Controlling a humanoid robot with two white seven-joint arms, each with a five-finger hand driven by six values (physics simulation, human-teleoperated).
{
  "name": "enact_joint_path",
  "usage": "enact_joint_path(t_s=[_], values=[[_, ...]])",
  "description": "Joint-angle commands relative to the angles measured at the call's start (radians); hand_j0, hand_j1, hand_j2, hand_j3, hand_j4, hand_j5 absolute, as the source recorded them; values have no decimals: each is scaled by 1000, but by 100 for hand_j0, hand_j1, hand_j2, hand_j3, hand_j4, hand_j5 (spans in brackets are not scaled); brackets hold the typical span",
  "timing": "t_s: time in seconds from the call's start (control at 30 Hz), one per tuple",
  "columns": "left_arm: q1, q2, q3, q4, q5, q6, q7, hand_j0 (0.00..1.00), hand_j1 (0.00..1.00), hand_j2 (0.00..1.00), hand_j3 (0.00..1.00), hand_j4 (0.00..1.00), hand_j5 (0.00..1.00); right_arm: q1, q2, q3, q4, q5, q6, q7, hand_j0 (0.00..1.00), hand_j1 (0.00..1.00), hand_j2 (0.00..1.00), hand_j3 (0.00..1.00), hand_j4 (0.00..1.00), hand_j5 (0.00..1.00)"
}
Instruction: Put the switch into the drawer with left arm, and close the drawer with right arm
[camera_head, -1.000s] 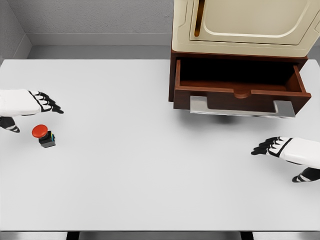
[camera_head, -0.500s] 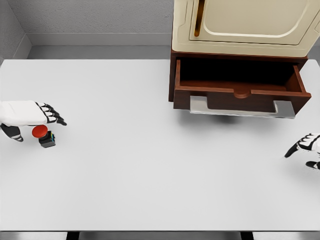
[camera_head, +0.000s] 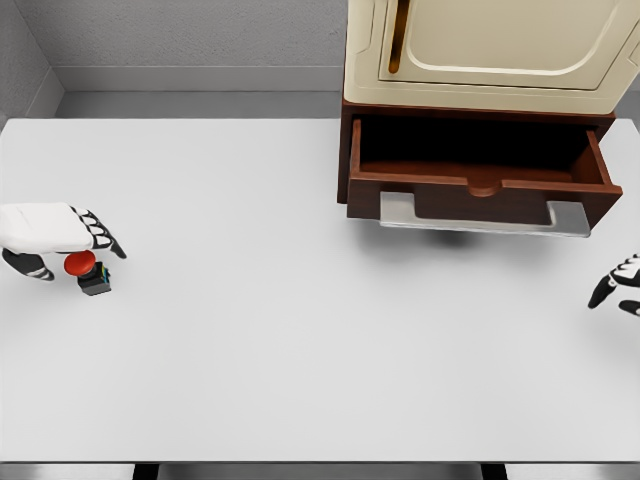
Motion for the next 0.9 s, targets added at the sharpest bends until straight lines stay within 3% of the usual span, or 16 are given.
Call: enact_joint_path(t_s=[0.0,0.27,0.33,0.67,0.87], values=[[0,5,-10,-25,4,2,0,86,86,86,86,86,86,-2,-3,2,0,-7,3,0,53,53,53,53,53,53],[0,9,-27,-43,4,2,0,85,85,85,85,85,85,-2,-3,0,-2,-7,3,0,56,56,56,56,56,56],[0,9,-27,-43,4,2,0,73,73,73,73,73,73,-2,-3,0,-2,-7,3,0,56,56,56,56,56,56],[0,9,-27,-43,4,2,-12,38,38,38,38,38,38,-2,-3,2,0,-7,3,0,57,57,57,57,57,57],[-9,9,-25,-54,4,2,-15,35,35,35,35,35,35,-2,-3,2,-2,-7,3,0,58,58,58,58,58,58]])
